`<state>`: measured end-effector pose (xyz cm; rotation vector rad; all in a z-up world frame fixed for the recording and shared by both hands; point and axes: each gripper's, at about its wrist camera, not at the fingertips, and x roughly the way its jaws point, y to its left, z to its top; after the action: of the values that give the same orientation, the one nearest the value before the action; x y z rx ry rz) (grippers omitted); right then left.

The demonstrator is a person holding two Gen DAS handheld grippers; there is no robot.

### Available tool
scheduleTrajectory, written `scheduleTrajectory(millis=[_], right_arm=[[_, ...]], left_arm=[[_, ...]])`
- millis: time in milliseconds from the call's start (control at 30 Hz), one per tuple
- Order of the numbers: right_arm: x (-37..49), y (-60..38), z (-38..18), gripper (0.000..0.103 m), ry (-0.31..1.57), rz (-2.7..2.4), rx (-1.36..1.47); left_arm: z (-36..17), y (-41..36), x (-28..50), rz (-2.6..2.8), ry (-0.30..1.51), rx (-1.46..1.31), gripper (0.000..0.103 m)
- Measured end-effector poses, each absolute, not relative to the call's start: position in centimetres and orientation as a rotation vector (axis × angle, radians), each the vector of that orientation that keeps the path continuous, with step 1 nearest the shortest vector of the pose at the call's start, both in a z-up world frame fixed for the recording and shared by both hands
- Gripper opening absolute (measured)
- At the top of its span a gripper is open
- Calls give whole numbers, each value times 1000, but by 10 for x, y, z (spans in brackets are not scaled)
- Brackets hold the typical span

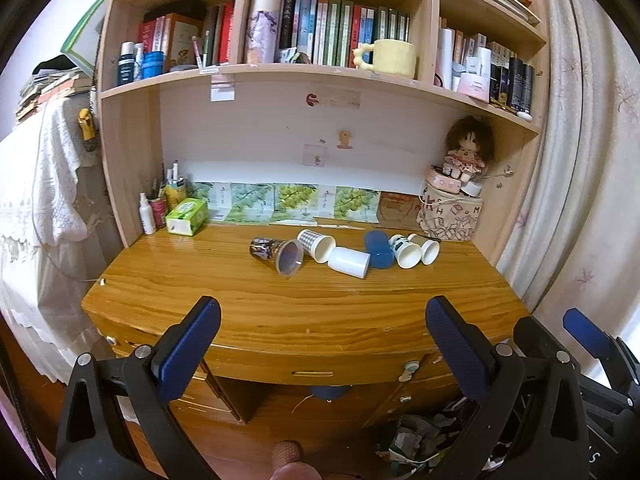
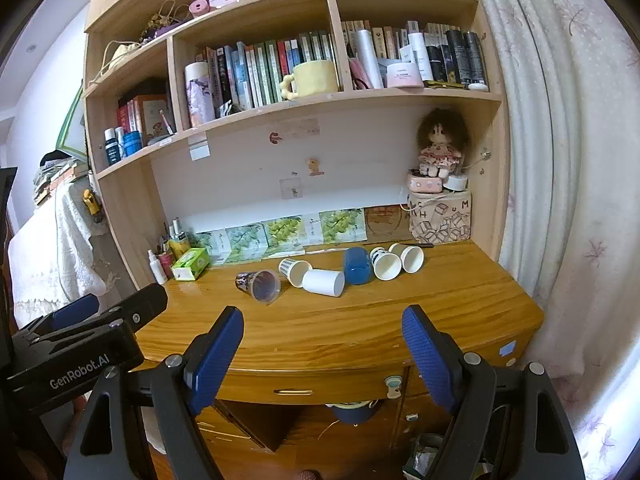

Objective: Flip cup upright

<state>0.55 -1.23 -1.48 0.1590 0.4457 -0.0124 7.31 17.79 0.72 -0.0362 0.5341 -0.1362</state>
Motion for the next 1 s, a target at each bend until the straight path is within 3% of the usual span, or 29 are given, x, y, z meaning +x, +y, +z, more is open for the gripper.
scheduleTrajectory(millis=[433,1000], right_arm=[[49,-16,-24,82,506,-99,157],[194,-17,-35,82,618,-220,200]], left_arm=[[-9,166,144,-220,618,-60,102],[-21,155,301,-346,746,-43,102]])
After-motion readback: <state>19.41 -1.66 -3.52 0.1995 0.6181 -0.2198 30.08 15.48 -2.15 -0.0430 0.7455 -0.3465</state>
